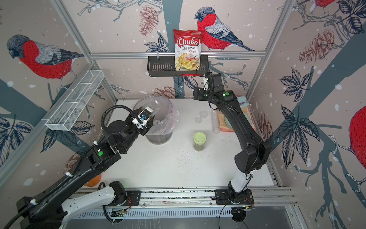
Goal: Empty moldy mung beans from jars
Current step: Pour the moldy mung beans from the jar into the trash bin.
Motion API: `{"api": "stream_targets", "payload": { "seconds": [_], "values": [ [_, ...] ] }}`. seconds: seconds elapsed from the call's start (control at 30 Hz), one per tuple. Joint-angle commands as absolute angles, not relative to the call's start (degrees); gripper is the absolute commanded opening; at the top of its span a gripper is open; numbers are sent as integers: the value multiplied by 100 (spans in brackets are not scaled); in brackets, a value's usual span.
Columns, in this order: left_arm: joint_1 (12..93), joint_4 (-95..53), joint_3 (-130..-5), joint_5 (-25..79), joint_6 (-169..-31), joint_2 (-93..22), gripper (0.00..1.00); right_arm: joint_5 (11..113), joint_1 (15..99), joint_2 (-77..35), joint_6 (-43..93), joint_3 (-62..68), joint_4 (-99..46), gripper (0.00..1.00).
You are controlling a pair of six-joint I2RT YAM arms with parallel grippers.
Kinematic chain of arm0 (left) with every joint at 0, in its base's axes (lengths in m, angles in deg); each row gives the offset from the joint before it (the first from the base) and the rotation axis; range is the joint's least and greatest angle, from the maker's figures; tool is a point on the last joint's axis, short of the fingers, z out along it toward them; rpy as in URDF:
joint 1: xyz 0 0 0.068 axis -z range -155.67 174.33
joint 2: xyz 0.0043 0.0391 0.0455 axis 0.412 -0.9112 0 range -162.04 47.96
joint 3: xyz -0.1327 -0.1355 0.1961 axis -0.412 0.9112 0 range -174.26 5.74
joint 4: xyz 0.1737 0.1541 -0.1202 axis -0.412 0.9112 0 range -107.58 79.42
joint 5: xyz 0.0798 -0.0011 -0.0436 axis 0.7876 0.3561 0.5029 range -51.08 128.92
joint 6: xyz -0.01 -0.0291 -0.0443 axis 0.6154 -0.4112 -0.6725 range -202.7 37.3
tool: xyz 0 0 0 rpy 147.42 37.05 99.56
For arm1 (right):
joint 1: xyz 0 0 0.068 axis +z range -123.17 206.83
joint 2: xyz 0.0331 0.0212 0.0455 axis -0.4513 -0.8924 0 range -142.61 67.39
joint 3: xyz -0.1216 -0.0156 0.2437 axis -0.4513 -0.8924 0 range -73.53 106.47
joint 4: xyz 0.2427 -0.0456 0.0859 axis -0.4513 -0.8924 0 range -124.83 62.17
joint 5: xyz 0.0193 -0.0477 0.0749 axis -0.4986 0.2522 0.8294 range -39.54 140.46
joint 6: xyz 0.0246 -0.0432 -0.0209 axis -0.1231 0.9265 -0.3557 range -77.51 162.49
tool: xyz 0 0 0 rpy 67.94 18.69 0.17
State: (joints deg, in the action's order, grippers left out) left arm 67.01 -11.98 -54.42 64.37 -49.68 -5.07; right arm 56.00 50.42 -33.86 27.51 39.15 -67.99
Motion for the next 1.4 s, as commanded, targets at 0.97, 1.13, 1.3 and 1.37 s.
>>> {"api": "stream_targets", "payload": {
  "seconds": [0.97,1.13,1.3,1.37],
  "values": [
    [5309,-2116,-5586,6844,-3359,-899,8,11237,5543,-4631,3397,5975,-5420,88],
    [5281,-2082,-5523,6944,-3055,-1016,8,10902,5591,-4731,3335,5987,-5384,87],
    [5274,-2015,-5504,7052,-2689,-1140,9,10182,5662,-4526,3291,5427,-5079,87],
    [5277,-1991,-5461,7120,-2468,-1186,9,10091,5663,-4477,3203,5278,-4906,87]
  ]
}}
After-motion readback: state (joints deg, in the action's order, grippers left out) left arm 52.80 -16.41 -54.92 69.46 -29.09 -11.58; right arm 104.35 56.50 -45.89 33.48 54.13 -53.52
